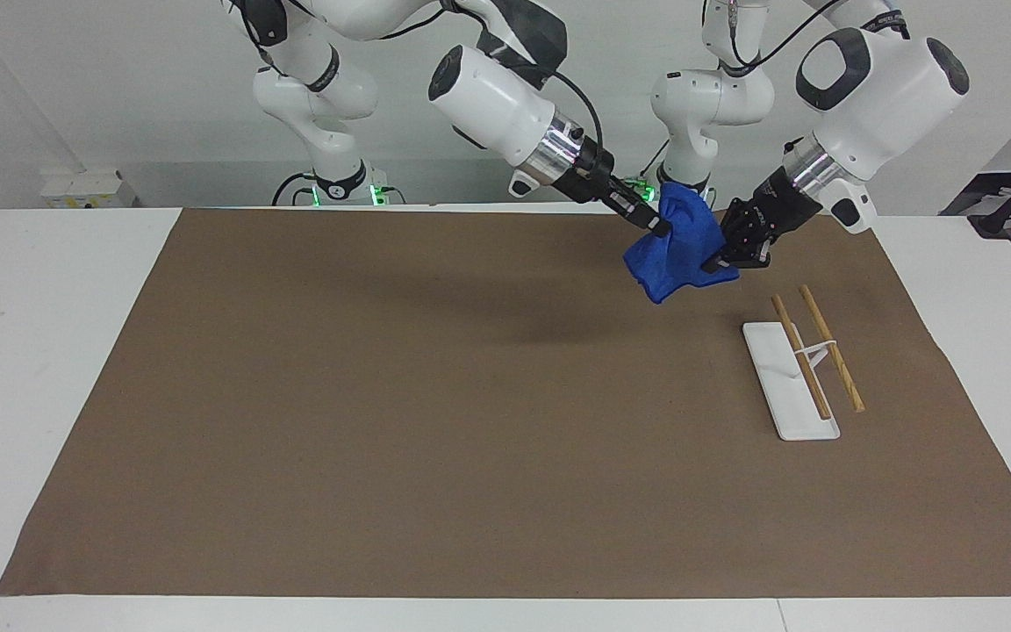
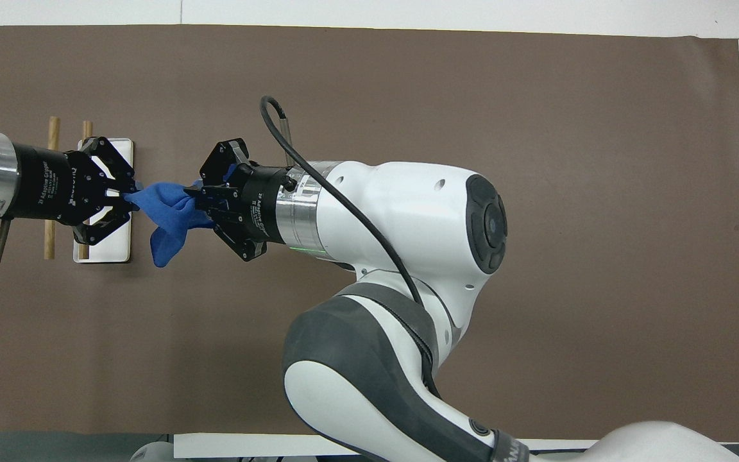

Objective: Right arm passes towel to left arm to hang
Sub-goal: 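Close the left gripper on the towel held by the right gripper, then open the right gripper and withdraw it while the left gripper holds the towel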

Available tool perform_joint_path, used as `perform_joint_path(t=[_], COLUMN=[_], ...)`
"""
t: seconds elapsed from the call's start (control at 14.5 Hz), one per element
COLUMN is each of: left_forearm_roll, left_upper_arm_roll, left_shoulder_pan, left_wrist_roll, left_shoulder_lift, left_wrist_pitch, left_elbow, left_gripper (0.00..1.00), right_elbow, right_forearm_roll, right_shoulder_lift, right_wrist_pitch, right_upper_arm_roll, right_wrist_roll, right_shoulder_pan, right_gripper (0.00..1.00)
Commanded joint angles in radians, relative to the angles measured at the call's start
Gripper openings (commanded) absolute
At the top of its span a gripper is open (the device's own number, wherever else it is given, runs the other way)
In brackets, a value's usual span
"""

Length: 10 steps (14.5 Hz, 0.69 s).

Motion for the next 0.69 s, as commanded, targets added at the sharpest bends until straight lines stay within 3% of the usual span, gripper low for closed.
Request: perform_joint_path(t=[0.0, 0.21, 0.41, 0.62], left_forearm_roll=[0.003, -0.004, -0.047, -0.049], left_upper_arm_roll=[0.003, 0.003, 0.005, 0.005], left_shoulder_pan=[-0.001, -0.001, -0.001, -0.001], left_wrist_roll=[-0.008, 0.064, 0.186, 0.304], left_shoulder_lift=[-0.017, -0.004, 0.012, 0.013], left_wrist_pitch=[0.055, 0.122, 0.205, 0.225], left_elbow=[-0.023, -0.012, -0.002, -0.003], left_gripper=[0.00, 0.00, 0.00, 0.00], right_elbow=[0.011, 0.008, -0.002, -0.015], right_forearm_roll=[-0.007, -0.067, -0.243, -0.499], right_shoulder_lift=[0.014, 0.011, 0.000, -0.034], right_wrist_pitch=[-0.004, -0.019, -0.108, -0.322], right_upper_arm_roll=[0.015, 0.012, 0.011, 0.002], right_wrist_roll=[-0.011, -0.016, -0.106, -0.296], right_shoulder_pan=[-0.013, -0.019, -0.060, -0.114], right_gripper=[1.00, 1.00, 1.00, 1.00])
